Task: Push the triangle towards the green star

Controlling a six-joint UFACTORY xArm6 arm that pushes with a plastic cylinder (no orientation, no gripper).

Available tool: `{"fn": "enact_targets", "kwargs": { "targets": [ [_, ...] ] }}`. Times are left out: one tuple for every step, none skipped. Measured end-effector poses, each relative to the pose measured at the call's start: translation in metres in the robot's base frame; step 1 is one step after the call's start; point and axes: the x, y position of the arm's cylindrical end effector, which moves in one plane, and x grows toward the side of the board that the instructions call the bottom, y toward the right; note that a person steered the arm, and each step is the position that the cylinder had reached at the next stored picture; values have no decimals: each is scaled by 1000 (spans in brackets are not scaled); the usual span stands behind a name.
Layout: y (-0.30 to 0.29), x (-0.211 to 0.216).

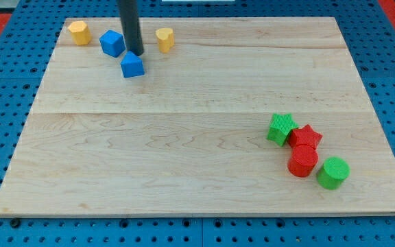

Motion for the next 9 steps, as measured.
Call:
{"fn": "enact_targets", "kwargs": {
  "targets": [
    [1, 27],
    [-18, 62],
    [-57, 88],
    [26, 116],
    [20, 68],
    [-17, 32],
    [4, 25],
    [96, 31],
    [137, 71]
  ]
}}
